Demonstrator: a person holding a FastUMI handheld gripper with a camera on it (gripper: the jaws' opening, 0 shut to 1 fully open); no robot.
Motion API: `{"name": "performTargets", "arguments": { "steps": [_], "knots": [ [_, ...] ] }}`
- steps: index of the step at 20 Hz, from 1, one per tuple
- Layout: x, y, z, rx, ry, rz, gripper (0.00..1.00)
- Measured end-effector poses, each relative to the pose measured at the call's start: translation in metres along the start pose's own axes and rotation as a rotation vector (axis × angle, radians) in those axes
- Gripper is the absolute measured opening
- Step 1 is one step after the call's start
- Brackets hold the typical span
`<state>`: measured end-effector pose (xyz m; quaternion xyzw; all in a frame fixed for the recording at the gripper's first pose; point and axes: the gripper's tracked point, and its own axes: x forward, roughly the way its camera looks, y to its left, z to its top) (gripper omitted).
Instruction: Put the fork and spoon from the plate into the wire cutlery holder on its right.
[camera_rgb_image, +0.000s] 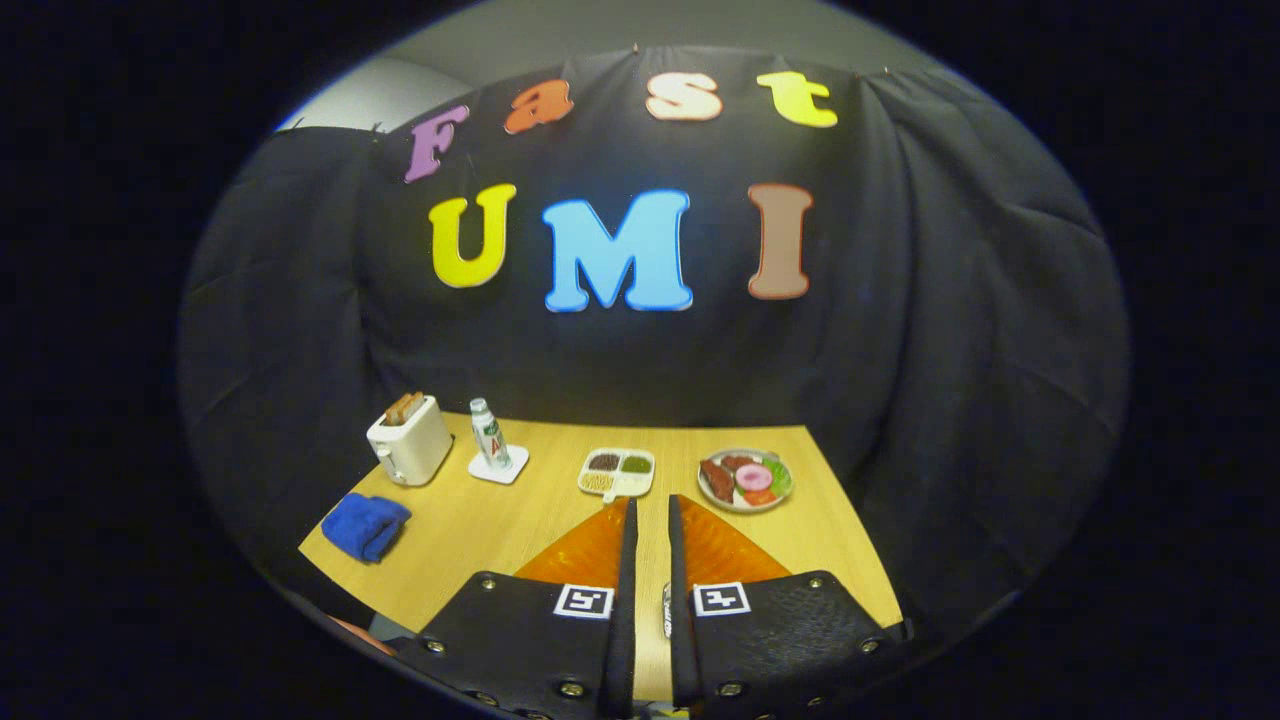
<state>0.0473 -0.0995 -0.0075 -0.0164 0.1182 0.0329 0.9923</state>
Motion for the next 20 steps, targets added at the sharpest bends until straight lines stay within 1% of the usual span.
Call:
{"name": "performTargets", "arguments": {
  "steps": [3, 4, 5, 6, 7, 9, 10, 12, 14, 15, 16, 17, 18, 20],
  "knots": [
    [-0.032, 0.022, 0.030, -0.036, -0.203, -0.039, 0.15],
    [-0.039, 0.033, 0.036, -0.049, -0.258, -0.031, 0.22],
    [-0.044, 0.040, 0.037, -0.068, -0.289, -0.041, 0.43],
    [-0.046, 0.040, 0.039, -0.081, -0.322, -0.060, 0.45],
    [-0.049, 0.043, 0.043, -0.085, -0.349, -0.069, 0.56],
    [-0.048, 0.058, 0.050, -0.072, -0.397, -0.060, 0.75],
    [-0.047, 0.066, 0.050, -0.077, -0.399, -0.047, 0.75],
    [-0.044, 0.082, 0.039, -0.111, -0.352, -0.013, 0.75],
    [-0.044, 0.091, 0.035, -0.140, -0.325, 0.004, 0.74],
    [-0.045, 0.099, 0.034, -0.135, -0.331, 0.020, 0.71],
    [-0.050, 0.107, 0.037, -0.118, -0.348, 0.034, 0.75],
    [-0.045, 0.111, 0.030, -0.093, -0.357, 0.046, 0.98],
    [-0.047, 0.116, 0.026, -0.079, -0.359, 0.062, 0.96],
    [-0.045, 0.124, 0.016, -0.068, -0.340, 0.085, 0.96]
  ]
}}
